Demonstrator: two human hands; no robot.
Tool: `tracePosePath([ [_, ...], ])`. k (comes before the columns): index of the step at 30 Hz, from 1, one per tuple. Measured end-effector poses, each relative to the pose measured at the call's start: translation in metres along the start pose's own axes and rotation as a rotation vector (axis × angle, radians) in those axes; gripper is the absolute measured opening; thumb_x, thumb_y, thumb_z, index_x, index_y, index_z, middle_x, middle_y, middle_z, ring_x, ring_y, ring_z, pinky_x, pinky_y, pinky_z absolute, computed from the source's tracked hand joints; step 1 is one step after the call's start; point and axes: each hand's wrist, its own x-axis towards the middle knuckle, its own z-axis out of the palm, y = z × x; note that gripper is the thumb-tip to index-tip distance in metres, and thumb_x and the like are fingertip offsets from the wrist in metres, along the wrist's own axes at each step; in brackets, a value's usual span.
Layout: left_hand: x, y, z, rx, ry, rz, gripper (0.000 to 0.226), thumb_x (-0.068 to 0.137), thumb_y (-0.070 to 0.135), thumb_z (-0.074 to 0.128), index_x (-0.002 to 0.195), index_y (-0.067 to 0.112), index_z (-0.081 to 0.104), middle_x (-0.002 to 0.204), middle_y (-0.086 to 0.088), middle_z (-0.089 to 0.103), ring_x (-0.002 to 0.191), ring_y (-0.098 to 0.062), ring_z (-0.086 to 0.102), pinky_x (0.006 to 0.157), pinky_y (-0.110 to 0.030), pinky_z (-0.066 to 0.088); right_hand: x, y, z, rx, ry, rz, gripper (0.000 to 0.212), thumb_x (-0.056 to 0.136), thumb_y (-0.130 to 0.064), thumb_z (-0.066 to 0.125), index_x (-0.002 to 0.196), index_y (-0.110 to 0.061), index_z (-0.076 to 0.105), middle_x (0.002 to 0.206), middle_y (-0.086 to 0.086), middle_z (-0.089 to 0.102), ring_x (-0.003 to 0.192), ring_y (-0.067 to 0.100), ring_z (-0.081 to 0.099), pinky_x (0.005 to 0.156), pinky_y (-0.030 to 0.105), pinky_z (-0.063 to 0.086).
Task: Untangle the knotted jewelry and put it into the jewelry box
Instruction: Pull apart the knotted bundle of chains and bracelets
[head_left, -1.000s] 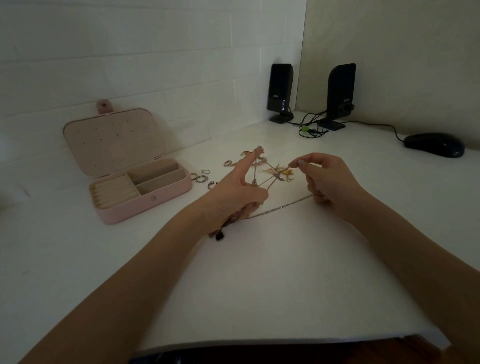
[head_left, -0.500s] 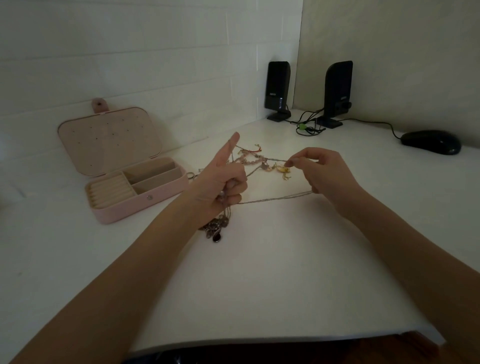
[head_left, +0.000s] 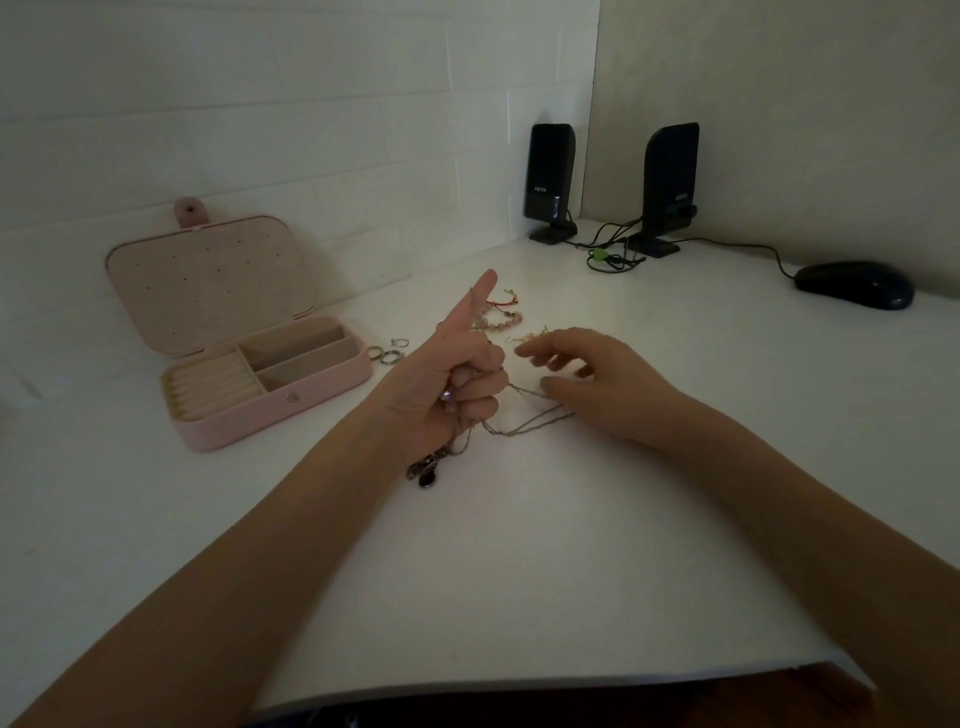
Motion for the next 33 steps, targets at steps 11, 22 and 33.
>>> tracePosePath([
  [11,-0.001,-0.001,0.003,-0.030,-0.083,0.003,0.081,0.073,0.001,0.043,0.143,0.041,0.035,0.044,0.008,0.028,0.036,-0.002,0.025,0.037,-0.016,0.020,0.005,-0.014,0.016,0.247,-0.111,-0.060,0.013,0.082,-0.015,0.074,0.083,-0.023,0.063,0.077,-0.014,0.065,0.073,0.000,0.060,0.072,0.019,0.047],
  [22,-0.002,0.006,-0.005,-0.039,-0.028,-0.002,0.084,0.071,0.000,0.043,0.145,0.039,0.034,0.043,0.008,0.028,0.036,-0.003,0.023,0.039,-0.017,0.016,-0.001,-0.020,-0.001,0.566,0.062,0.102,0.018,0.088,-0.007,0.066,0.100,-0.002,0.053,0.072,0.015,0.065,0.058,0.022,0.068,0.051,0.026,0.050],
  [33,-0.002,0.005,-0.005,0.096,-0.019,-0.010,0.087,0.070,0.000,0.043,0.146,0.039,0.029,0.042,0.008,0.028,0.037,-0.003,0.024,0.041,-0.019,0.015,-0.001,-0.018,-0.007,0.525,0.073,0.122,0.006,0.100,-0.010,0.047,0.097,-0.006,0.051,0.068,0.003,0.061,0.041,0.008,0.036,0.042,0.020,0.030],
])
